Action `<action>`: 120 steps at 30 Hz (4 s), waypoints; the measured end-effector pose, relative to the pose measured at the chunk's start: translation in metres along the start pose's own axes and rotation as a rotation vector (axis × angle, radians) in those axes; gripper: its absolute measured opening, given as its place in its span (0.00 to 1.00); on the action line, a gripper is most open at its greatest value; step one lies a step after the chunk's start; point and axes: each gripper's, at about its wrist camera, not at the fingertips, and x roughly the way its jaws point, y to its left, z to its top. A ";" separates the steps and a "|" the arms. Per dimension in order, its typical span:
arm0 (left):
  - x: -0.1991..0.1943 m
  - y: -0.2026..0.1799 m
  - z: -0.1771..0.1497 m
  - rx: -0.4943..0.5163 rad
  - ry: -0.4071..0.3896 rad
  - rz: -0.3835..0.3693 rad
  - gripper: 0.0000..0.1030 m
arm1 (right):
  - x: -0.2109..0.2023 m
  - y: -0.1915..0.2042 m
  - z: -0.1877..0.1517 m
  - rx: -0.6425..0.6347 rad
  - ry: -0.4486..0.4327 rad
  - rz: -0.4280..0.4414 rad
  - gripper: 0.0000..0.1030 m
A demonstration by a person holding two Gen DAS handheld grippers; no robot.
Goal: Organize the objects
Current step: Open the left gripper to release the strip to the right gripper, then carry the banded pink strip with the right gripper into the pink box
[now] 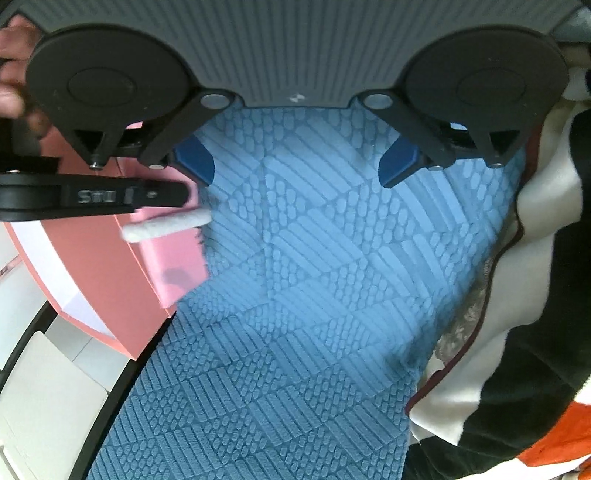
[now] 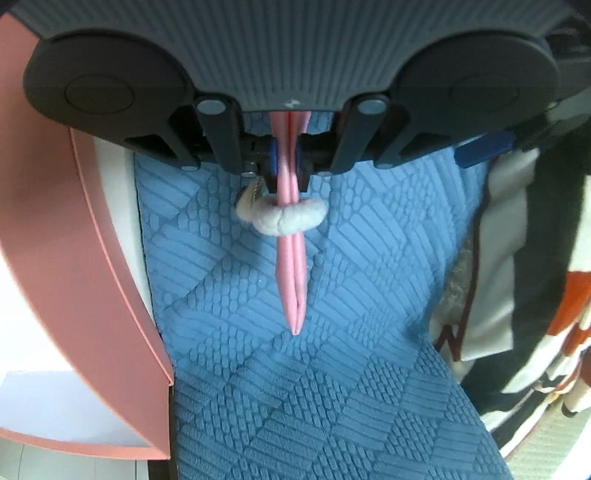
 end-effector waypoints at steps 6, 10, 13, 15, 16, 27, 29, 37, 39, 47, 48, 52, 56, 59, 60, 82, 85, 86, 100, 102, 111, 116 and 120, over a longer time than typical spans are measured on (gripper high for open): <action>-0.015 -0.007 -0.005 -0.019 0.013 -0.001 0.97 | -0.027 -0.002 -0.006 -0.006 -0.010 0.028 0.12; -0.025 -0.017 -0.010 -0.023 0.015 0.002 0.97 | -0.043 -0.002 -0.011 -0.017 -0.025 0.039 0.12; -0.033 -0.025 -0.015 -0.014 0.022 0.003 0.97 | -0.052 -0.003 -0.015 -0.014 -0.022 0.054 0.12; -0.038 -0.027 -0.017 -0.016 0.022 0.004 0.97 | -0.057 -0.003 -0.018 -0.010 -0.025 0.052 0.12; -0.041 -0.028 -0.017 -0.019 0.021 0.006 0.97 | -0.060 -0.004 -0.020 -0.005 -0.024 0.055 0.12; -0.078 -0.032 -0.012 -0.039 -0.011 0.016 0.97 | -0.093 -0.003 -0.022 0.002 -0.046 0.078 0.12; -0.084 -0.035 -0.011 -0.040 -0.006 0.011 0.97 | -0.101 -0.002 -0.020 0.002 -0.053 0.085 0.12; -0.106 -0.055 -0.003 -0.018 0.000 0.007 0.97 | -0.134 -0.003 -0.010 0.014 -0.086 0.110 0.12; -0.113 -0.061 0.001 -0.014 -0.007 0.006 0.97 | -0.143 -0.005 -0.008 0.014 -0.090 0.113 0.12; -0.139 -0.084 0.017 -0.008 -0.031 -0.008 0.97 | -0.179 -0.015 0.008 0.004 -0.121 0.118 0.12; -0.142 -0.088 0.019 -0.007 -0.035 -0.010 0.97 | -0.183 -0.017 0.011 0.004 -0.127 0.118 0.12; -0.147 -0.105 0.027 0.005 -0.041 -0.017 0.97 | -0.198 -0.024 0.018 0.003 -0.145 0.119 0.12; -0.150 -0.121 0.037 0.012 -0.048 -0.021 0.97 | -0.210 -0.031 0.023 0.010 -0.157 0.125 0.12; -0.153 -0.132 0.045 0.011 -0.053 -0.040 0.98 | -0.218 -0.037 0.027 0.012 -0.164 0.124 0.12; -0.154 -0.136 0.048 0.010 -0.052 -0.050 0.98 | -0.221 -0.039 0.029 0.012 -0.167 0.125 0.12; -0.146 -0.226 0.082 0.069 -0.080 -0.095 0.98 | -0.254 -0.112 0.055 0.068 -0.226 0.111 0.13; -0.136 -0.239 0.083 0.084 -0.076 -0.096 0.98 | -0.253 -0.125 0.056 0.080 -0.229 0.104 0.13; -0.132 -0.243 0.085 0.087 -0.073 -0.099 0.98 | -0.252 -0.130 0.056 0.084 -0.231 0.098 0.13; -0.056 -0.296 0.096 0.143 0.047 -0.129 0.98 | -0.213 -0.210 0.054 0.194 -0.189 0.058 0.13; -0.044 -0.300 0.096 0.155 0.052 -0.118 0.98 | -0.204 -0.219 0.054 0.206 -0.181 0.062 0.13; 0.002 -0.307 0.096 0.166 0.099 -0.086 0.98 | -0.155 -0.247 0.061 0.225 -0.134 0.029 0.13; 0.020 -0.305 0.098 0.163 0.112 -0.072 0.98 | -0.129 -0.256 0.058 0.220 -0.100 0.007 0.13; 0.031 -0.301 0.099 0.154 0.119 -0.066 0.98 | -0.110 -0.260 0.054 0.218 -0.074 -0.009 0.14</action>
